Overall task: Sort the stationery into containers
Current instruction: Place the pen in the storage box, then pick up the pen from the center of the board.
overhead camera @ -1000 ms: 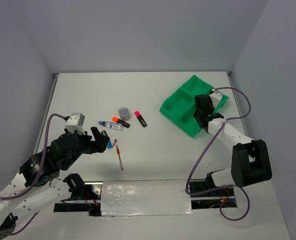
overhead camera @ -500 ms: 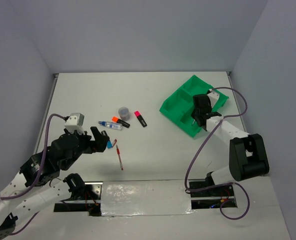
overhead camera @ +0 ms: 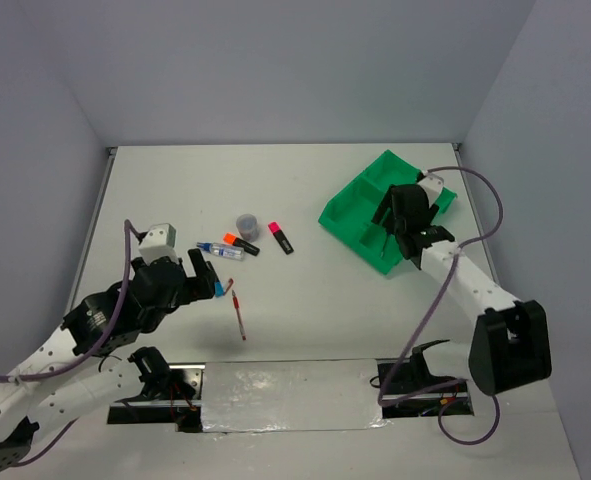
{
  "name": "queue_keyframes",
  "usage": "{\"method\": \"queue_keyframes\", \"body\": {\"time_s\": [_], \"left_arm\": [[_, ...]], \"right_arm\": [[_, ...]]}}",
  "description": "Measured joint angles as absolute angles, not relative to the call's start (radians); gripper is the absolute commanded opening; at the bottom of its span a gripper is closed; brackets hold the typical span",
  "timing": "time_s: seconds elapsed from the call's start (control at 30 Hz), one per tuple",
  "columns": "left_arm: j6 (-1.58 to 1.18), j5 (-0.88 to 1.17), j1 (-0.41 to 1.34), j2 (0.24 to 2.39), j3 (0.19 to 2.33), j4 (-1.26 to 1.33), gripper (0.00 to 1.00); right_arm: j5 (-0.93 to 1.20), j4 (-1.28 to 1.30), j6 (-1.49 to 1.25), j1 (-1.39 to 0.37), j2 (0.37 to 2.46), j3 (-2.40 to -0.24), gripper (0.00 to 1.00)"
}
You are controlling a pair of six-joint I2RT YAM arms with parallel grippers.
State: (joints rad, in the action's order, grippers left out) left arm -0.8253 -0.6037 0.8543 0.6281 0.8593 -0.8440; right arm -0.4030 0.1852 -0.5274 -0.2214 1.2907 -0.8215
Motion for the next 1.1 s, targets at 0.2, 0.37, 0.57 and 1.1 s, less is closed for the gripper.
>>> {"method": "queue_keyframes", "body": {"time_s": [0.2,0.37,0.57,1.1], "left_arm": [[-0.957,-0.66,0.844,0.744,0.86,-0.885,0.99],[-0.994,-0.623,0.683,0.891,0.859,-0.859,0.99],[-0.901,-0.561,0.442,0.888,0.897,-0.861,0.99],[-0.635,-0.618,0.422,0.554,0.928,-0.823,0.99]], "right_arm": [[-0.396,0.226,-0.48,-0.531,1.167,-0.924,1.0],[-0.388,0.242,-0.508,-0.857,1.238,-0.955,0.99],[-0.415,0.381,-0.572,-1.123,1.573,-1.14,0.86],[-0.363,0.544,-0.599,-1.237,2.028,-1.533,0.58]]}}
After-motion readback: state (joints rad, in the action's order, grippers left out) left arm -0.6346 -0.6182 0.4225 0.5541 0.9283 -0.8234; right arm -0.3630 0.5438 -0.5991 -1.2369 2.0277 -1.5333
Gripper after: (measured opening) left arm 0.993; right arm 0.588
